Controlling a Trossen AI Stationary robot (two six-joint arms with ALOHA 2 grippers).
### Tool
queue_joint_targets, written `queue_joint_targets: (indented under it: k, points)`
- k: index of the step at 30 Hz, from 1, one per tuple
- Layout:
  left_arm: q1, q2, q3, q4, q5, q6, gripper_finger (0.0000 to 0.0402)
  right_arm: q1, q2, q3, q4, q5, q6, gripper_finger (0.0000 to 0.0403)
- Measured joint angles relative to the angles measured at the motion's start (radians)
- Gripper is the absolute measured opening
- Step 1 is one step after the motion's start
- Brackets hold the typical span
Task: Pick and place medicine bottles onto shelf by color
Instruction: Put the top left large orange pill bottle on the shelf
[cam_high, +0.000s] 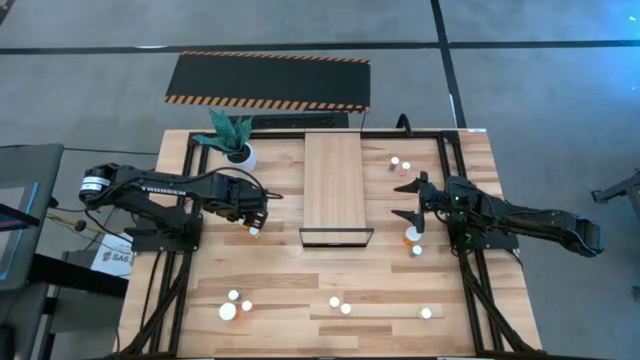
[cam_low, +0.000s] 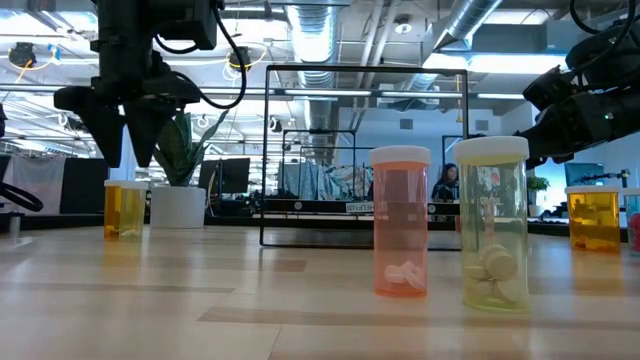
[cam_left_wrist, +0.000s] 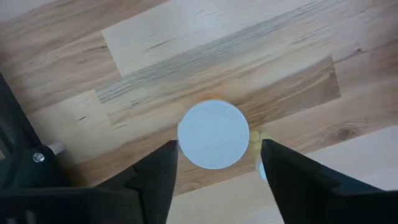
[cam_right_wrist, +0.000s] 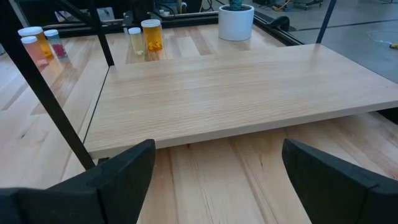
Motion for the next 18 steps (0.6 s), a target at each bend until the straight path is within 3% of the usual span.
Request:
queue_joint_targets:
  k: [18]
  points:
    - [0.005,-0.001,-0.059,0.070,-0.019,-0.070,0.0241,0.000,0.000,0.000,0.000,0.000,0.000,0.0374]
